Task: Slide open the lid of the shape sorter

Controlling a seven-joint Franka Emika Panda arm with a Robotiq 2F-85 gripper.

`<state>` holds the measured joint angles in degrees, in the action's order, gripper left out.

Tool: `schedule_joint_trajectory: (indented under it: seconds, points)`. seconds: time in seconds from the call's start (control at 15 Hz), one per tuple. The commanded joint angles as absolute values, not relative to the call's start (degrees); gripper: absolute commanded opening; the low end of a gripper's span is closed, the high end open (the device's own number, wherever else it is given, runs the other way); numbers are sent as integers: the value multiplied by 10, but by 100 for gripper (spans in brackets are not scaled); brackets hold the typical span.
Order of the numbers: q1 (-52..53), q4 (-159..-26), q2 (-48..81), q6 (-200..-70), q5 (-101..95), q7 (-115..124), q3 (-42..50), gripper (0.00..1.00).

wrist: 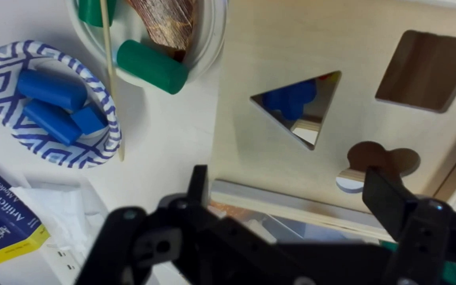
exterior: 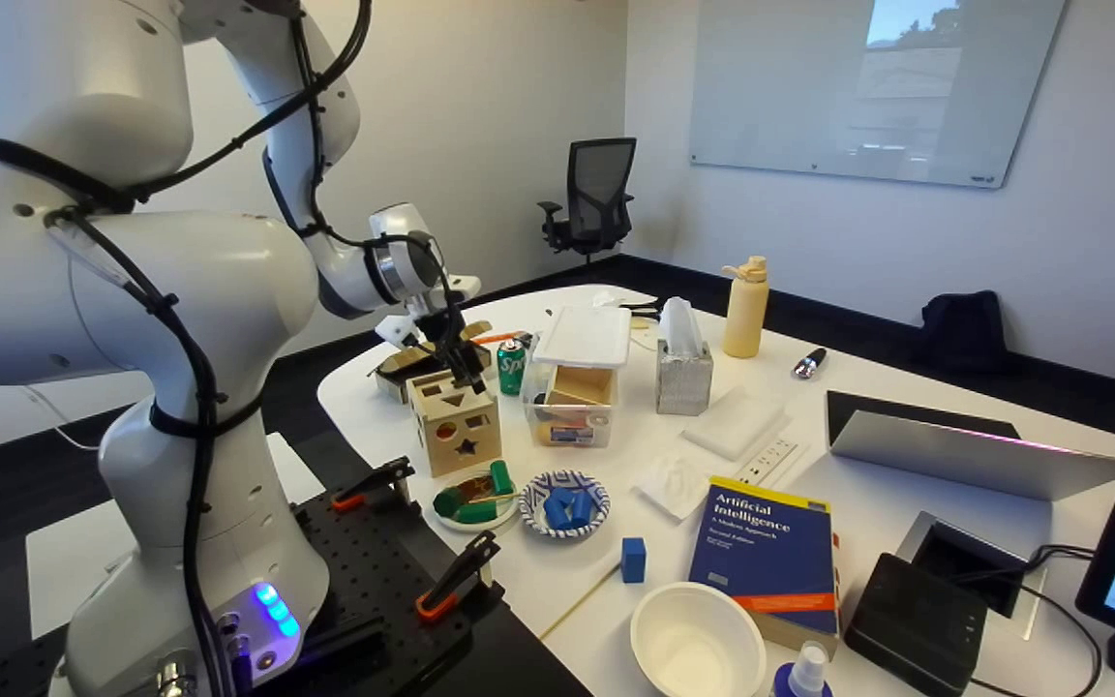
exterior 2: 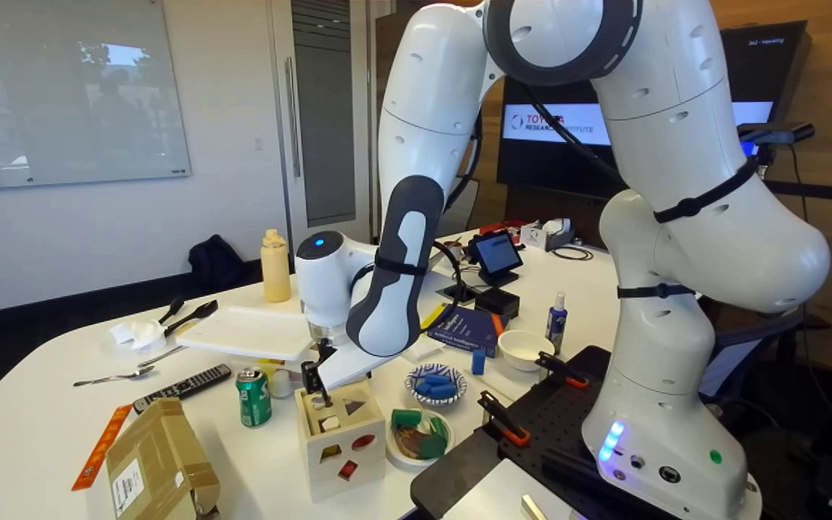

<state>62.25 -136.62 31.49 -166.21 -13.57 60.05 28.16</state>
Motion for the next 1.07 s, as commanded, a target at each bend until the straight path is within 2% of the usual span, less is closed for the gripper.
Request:
schedule_joint_trajectory:
  seconds: [0.0, 1.0]
  points:
    - [630, -1360, 328, -1672, -137, 617, 288, 100]
    - [592, -1320, 365, -1668, -121, 595, 271, 100]
